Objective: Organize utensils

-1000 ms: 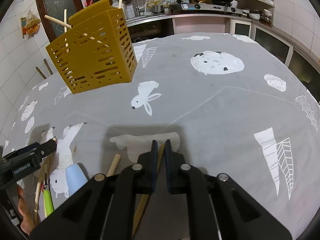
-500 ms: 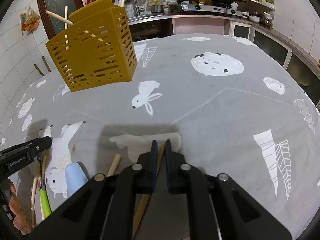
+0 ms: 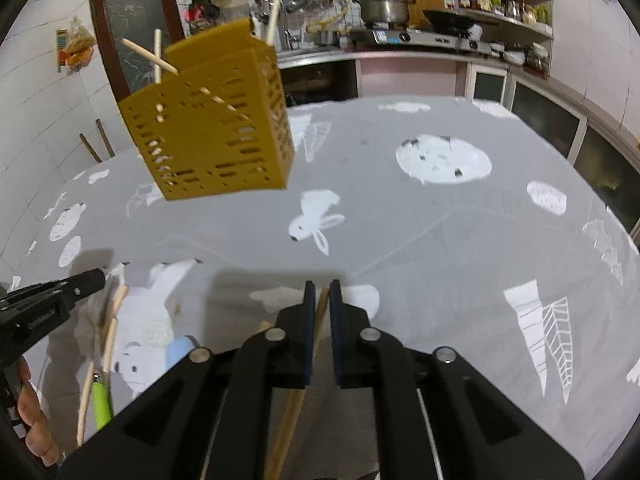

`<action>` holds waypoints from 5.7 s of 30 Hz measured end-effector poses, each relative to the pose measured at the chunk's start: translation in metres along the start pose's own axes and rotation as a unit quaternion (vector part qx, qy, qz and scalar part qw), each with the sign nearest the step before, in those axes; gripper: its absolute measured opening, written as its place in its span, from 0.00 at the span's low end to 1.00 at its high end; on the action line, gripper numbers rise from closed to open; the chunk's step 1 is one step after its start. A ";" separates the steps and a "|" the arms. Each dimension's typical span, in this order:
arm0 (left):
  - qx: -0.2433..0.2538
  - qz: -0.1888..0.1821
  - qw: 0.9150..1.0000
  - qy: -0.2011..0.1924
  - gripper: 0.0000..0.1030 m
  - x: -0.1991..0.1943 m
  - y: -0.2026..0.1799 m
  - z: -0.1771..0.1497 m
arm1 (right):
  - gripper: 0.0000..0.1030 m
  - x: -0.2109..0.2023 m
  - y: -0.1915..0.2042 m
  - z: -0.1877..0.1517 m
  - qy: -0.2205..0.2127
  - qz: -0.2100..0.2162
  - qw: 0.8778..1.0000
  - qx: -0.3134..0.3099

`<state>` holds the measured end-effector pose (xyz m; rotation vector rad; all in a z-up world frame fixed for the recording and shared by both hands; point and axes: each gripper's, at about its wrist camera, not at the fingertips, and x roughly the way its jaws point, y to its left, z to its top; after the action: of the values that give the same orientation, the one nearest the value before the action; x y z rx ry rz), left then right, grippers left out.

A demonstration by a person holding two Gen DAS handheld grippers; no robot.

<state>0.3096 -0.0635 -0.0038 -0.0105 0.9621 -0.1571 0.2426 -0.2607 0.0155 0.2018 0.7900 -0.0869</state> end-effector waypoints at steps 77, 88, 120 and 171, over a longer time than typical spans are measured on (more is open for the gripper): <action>0.103 0.016 0.974 -0.199 0.20 -0.093 -0.021 0.030 | 0.05 -0.030 -0.006 0.034 -0.074 -0.015 0.997 -0.015; 0.113 0.008 0.969 -0.220 0.19 -0.104 -0.016 0.028 | 0.06 0.011 -0.016 0.009 0.018 -0.045 0.998 0.036; 0.097 -0.015 0.972 -0.215 0.19 -0.091 -0.010 0.034 | 0.05 -0.029 -0.004 0.043 -0.093 -0.009 0.994 0.047; 0.062 -0.017 0.915 -0.398 0.17 -0.192 -0.026 0.122 | 0.04 -0.147 0.051 0.155 -0.385 0.039 0.922 -0.020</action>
<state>0.2979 -0.0704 0.2244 0.0253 0.1333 -0.2223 0.2549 -0.2434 0.2341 0.1420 -0.0035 -0.0674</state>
